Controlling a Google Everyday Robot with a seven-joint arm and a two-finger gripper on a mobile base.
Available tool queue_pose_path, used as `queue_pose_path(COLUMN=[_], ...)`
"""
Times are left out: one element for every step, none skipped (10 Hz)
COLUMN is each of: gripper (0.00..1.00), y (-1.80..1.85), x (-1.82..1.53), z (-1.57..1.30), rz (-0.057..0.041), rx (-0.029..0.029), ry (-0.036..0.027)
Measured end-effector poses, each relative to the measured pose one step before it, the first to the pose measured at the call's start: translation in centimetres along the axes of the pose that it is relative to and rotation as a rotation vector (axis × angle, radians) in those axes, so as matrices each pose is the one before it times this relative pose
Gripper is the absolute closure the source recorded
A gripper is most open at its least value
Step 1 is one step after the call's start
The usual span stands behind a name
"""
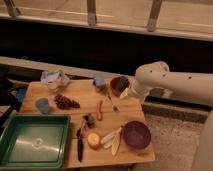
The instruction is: Place banana in purple bowl
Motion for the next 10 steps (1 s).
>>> queue_pose_path(gripper=[0.3, 0.3, 0.3, 0.3, 0.3, 0.3, 0.3, 0.3, 0.3, 0.3], y=[-0.124, 0.072, 0.531, 0.682, 1.06, 0.762, 0.581, 0.697, 0.258, -0.018], x=[-0.047, -0.016, -0.099, 0.103, 0.379, 0.707, 0.845, 0.507, 0.651, 0.593], z=[-0.071, -0.042, -0.02, 0.324, 0.777, 1.444, 1.212, 0.762, 1.197, 0.827], rz=[0.00266, -0.0058, -0.01783, -0.0151, -0.01674, -0.01147, -0.00887, -0.00882, -0.0026, 0.00063], rx=[-0.00164, -0.00802, -0.00806, -0.00233, -0.00502, 0.00118, -0.00032, -0.00455, -0.00559, -0.00132], ry=[-0.00117, -0.00449, -0.00565, 0.00315, 0.01255, 0.02611, 0.02691, 0.02, 0.03237, 0.02562])
